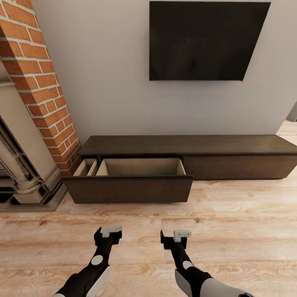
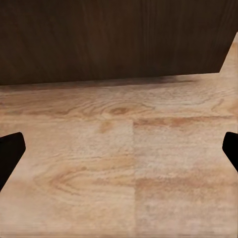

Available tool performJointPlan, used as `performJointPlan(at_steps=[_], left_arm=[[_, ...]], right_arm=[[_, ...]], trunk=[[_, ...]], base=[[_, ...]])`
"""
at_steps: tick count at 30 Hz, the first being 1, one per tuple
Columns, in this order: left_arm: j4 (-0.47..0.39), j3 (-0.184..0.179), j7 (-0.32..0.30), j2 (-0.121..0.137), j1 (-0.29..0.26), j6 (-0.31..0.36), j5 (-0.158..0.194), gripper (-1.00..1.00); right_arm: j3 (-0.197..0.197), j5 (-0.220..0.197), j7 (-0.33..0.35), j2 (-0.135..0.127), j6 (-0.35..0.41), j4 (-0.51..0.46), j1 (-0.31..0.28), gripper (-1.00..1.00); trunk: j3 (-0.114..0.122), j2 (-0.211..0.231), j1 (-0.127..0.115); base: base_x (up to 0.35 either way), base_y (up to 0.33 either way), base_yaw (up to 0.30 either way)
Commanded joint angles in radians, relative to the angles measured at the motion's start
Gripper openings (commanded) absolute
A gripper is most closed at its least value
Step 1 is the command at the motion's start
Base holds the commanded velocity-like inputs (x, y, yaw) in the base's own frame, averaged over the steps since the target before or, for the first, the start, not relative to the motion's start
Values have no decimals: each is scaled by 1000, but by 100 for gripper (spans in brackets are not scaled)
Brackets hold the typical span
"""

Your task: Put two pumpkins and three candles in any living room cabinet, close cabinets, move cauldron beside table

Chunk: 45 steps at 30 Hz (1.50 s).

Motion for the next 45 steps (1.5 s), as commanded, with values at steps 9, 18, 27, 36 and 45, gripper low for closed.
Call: performJointPlan(at_steps=[9, 18, 27, 36, 45], left_arm=[[-4, -11, 6, 2, -1, -5, 10, 100], [-6, -22, 6, 2, -1, -6, 10, 100], [-4, -17, 3, 4, -1, -4, 10, 100], [-4, -12, 3, 4, -1, -4, 11, 100], [-1, -12, 3, 3, -1, -4, 11, 100]], right_arm=[[8, -2, -6, 0, 0, -1, -1, 100], [8, -2, -6, 0, 0, -1, -1, 100], [8, -2, -6, 0, -1, -1, -1, 100], [8, -2, -6, 0, -1, 0, -1, 100], [8, -2, -6, 0, -1, 1, -1, 100]], trunk=[[-17, -36, 19], [-23, -50, 27], [-23, -50, 27], [-23, -50, 27], [-23, -50, 27]], base=[[0, 0, 0], [0, 0, 0], [84, 71, 0], [181, 136, 0], [213, 163, 0]])
